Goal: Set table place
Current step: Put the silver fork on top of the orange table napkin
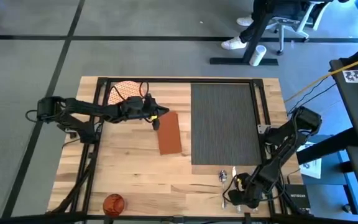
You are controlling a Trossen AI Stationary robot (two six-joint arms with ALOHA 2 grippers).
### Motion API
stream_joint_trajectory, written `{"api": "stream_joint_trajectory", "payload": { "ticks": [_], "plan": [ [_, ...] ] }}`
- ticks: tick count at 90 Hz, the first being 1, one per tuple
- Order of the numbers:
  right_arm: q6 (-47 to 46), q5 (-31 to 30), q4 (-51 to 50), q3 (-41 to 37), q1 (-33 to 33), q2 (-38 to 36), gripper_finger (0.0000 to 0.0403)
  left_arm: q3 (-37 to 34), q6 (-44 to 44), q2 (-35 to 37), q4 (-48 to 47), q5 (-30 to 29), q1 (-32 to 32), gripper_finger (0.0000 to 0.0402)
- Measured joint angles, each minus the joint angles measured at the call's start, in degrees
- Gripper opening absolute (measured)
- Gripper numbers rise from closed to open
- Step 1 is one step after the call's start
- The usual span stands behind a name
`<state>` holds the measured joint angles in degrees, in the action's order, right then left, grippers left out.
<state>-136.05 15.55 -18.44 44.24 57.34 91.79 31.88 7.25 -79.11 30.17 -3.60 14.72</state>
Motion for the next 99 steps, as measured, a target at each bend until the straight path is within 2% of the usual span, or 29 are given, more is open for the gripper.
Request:
{"api": "stream_joint_trajectory", "payload": {
  "ticks": [26,45,77,99],
  "plan": [
    [-0.13,1.65,-14.39,5.35,0.0,-0.03,0.0179,0.02,0.0,0.0,0.0,0.0,0.0,0.0],
    [-0.32,2.66,-19.73,5.7,-0.01,-0.02,0.0179,0.04,-0.15,0.0,-0.01,0.0,-0.02,0.0],
    [-1.57,2.47,-20.9,3.27,-0.11,0.65,0.0179,0.04,-0.2,0.0,-1.03,-0.02,0.0,0.0],
    [-1.24,5.73,-20.85,3.31,-0.26,4.31,0.0179,0.04,-0.39,0.0,-1.07,-0.02,0.0,0.0]
  ]
}}
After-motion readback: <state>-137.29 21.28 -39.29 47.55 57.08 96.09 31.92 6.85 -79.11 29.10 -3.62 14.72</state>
